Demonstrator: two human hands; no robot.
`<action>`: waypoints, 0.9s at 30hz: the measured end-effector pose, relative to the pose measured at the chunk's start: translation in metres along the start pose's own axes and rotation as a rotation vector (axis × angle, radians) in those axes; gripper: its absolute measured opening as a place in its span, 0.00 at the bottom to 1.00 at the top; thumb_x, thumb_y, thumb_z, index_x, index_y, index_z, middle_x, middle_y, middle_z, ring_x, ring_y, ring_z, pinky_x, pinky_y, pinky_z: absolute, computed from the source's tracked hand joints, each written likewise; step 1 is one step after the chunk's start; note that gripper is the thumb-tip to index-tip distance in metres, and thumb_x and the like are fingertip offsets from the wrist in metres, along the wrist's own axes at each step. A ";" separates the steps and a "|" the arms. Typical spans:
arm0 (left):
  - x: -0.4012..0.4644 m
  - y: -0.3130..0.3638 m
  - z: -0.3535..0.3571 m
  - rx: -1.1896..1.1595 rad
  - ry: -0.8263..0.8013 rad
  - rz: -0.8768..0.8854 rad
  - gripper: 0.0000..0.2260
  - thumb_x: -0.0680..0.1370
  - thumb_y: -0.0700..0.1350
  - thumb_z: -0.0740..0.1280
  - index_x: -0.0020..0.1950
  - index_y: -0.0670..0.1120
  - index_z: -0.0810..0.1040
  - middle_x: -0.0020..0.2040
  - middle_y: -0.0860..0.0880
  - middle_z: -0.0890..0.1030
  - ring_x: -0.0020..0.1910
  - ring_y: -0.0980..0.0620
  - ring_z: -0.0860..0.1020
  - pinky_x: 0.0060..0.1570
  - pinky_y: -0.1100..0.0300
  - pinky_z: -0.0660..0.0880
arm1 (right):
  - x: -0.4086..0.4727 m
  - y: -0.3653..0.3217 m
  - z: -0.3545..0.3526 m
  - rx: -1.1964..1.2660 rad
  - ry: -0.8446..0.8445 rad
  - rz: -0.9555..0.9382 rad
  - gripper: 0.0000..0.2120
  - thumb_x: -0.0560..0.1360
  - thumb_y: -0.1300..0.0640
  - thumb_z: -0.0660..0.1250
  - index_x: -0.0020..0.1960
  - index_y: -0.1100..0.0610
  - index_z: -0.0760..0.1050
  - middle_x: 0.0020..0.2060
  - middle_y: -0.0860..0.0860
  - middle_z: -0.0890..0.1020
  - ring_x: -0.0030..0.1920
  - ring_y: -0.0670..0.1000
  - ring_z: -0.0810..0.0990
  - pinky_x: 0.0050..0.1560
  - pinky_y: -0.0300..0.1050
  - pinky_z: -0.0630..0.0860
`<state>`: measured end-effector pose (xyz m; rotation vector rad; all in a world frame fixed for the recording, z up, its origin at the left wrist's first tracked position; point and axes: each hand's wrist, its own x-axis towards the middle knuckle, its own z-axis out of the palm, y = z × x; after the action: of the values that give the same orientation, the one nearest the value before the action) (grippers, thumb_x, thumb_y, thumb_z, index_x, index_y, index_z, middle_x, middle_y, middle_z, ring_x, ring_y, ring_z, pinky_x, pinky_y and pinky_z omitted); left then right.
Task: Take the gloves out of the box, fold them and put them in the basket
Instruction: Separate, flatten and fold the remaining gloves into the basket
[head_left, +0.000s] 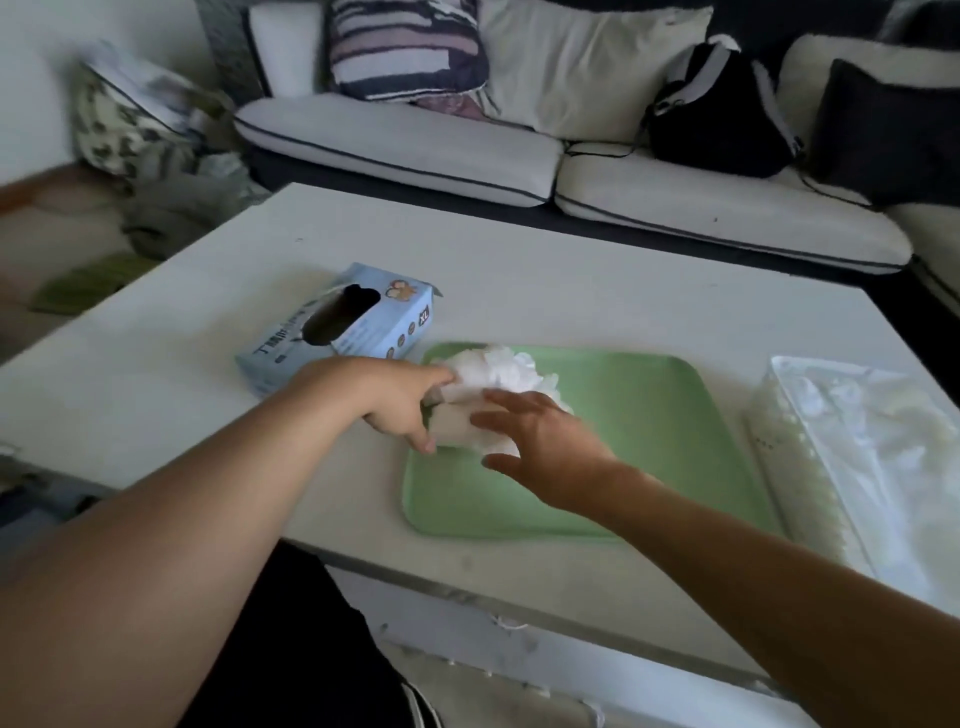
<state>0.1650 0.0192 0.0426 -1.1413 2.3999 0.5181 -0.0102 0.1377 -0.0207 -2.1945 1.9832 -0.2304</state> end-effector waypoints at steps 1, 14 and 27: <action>0.005 0.000 0.001 -0.014 -0.002 0.011 0.45 0.75 0.52 0.76 0.83 0.56 0.50 0.79 0.50 0.65 0.72 0.47 0.71 0.63 0.59 0.70 | 0.004 0.001 0.004 0.024 -0.007 0.028 0.21 0.78 0.46 0.68 0.71 0.43 0.73 0.76 0.42 0.67 0.71 0.53 0.70 0.68 0.46 0.68; 0.028 0.025 0.002 0.114 -0.034 -0.014 0.51 0.67 0.63 0.78 0.81 0.51 0.54 0.71 0.49 0.71 0.57 0.45 0.75 0.59 0.51 0.76 | -0.031 0.054 -0.011 0.319 0.212 -0.043 0.09 0.78 0.56 0.71 0.57 0.52 0.85 0.56 0.46 0.85 0.55 0.44 0.83 0.59 0.41 0.78; 0.040 0.044 0.022 0.010 0.251 -0.047 0.27 0.78 0.56 0.67 0.68 0.46 0.61 0.60 0.47 0.74 0.51 0.44 0.74 0.43 0.53 0.69 | -0.024 0.039 -0.004 0.184 -0.043 0.014 0.05 0.71 0.51 0.76 0.47 0.47 0.84 0.49 0.43 0.83 0.49 0.49 0.80 0.52 0.47 0.77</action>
<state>0.1122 0.0307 0.0097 -1.3237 2.5747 0.3658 -0.0515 0.1575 -0.0263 -2.0535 1.8735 -0.3452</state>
